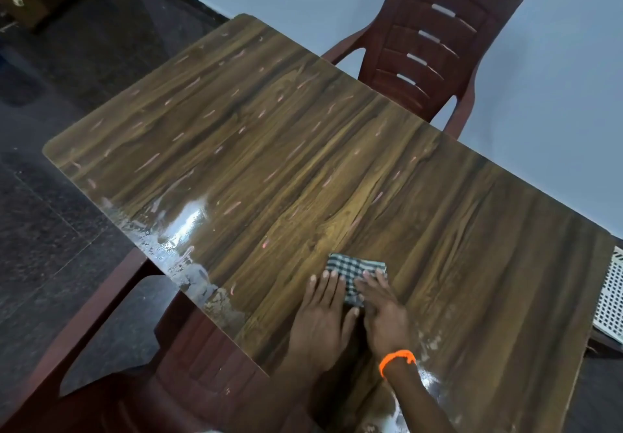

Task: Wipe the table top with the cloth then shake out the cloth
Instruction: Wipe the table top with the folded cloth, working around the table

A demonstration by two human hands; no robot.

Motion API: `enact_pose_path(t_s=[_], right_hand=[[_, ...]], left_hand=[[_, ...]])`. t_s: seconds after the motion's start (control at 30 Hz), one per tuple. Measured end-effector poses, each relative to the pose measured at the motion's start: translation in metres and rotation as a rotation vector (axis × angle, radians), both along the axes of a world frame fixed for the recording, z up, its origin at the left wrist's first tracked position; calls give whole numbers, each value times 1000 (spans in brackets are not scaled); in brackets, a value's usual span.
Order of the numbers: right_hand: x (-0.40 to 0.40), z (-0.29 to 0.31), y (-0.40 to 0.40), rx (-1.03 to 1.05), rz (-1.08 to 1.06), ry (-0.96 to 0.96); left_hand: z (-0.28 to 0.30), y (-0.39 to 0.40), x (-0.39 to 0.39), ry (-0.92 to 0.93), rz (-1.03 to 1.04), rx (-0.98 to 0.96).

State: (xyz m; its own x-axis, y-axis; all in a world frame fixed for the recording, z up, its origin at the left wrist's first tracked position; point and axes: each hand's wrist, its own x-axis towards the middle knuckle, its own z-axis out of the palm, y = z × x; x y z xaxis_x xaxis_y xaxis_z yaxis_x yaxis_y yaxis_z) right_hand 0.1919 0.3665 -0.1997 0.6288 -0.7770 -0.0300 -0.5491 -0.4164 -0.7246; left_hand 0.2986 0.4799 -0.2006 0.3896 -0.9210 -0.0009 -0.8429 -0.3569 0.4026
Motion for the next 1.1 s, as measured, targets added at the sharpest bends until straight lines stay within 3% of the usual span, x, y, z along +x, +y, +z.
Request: enact_pose_path(t_s=[0.13,0.3,0.5,0.63,0.77,0.97,1.1], right_hand=[[41,3,-44,-25,6,-22],[82,-2,-57,-23,145,-16],[48,4,-28,-11,320,-6],[5,8,-22,26,220,-14],[-7,3,-52,-67,108,44],[41,-1,-119,-75,-21,73],[81,1,-130,-74,70,44]], left_hand=[[-1,-39,32,-11,10,34],[-1,-30,65,-108,32,140],[-5,16,44,-123,-12,131],[-3,11,18,-74,-88,93],[0,-42,17,-71,-139,84],[2,-109,54,-71,-141,71],[0,-110,74,-70,-28,75]])
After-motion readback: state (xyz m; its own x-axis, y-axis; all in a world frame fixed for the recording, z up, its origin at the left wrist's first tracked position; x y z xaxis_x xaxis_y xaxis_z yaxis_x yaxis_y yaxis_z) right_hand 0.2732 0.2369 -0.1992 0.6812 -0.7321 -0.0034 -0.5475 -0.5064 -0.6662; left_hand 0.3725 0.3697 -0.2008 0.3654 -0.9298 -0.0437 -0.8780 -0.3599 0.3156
